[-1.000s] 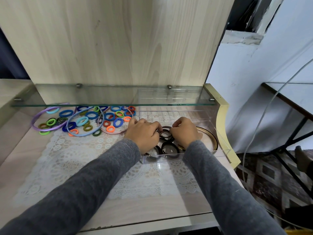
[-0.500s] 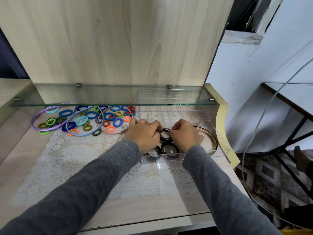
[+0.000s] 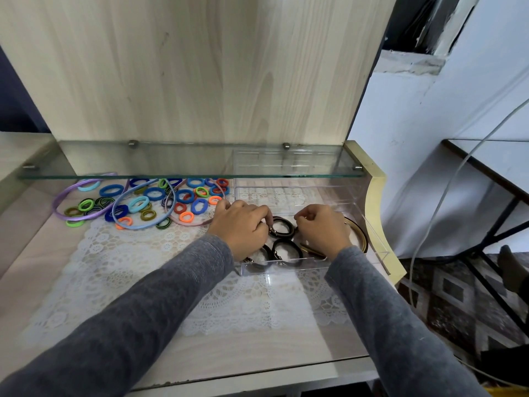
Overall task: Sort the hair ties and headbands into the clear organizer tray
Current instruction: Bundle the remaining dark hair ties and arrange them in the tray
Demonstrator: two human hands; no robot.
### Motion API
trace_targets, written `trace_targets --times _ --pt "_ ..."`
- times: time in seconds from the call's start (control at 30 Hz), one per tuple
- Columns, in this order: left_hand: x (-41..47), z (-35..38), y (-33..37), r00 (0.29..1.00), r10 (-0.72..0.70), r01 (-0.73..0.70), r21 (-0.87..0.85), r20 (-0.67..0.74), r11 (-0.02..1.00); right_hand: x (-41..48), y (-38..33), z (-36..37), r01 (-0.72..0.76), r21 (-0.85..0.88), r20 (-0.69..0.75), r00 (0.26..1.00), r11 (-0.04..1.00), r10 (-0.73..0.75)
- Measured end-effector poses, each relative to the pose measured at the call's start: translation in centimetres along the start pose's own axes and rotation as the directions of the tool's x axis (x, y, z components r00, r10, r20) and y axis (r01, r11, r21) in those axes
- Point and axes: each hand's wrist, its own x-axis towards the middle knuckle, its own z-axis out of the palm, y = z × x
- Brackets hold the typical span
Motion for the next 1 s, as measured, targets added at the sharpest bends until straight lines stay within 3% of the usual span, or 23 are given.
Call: trace_targets --times 0.33,0.57,0.87,1.0 --pt "-0.2 0.2 -0.6 0.991 0.084 -0.082 0.018 -0.105 0.996 -0.7 -1.4 -1.1 0.306 -0.249 0.05 0.952 0.919 -0.303" --pt "-0.4 0.1 -0.6 0.988 0.125 -0.117 0.095 -0.085 0.989 -0.9 -1.9 -1.0 0.329 -0.412 0.085 0.942 0.849 -0.324" --pt "-0.1 0.7 -0.5 0.988 0.136 -0.126 0.141 -0.069 0.982 -0.9 -1.6 -1.0 0.299 -0.427 0.083 0.953 0.853 -0.293" --pt "0.0 0.5 -0.4 0.989 0.133 -0.125 0.112 -0.069 0.986 -0.9 -1.4 -1.4 0.29 -0.273 0.064 0.957 0.917 -0.284"
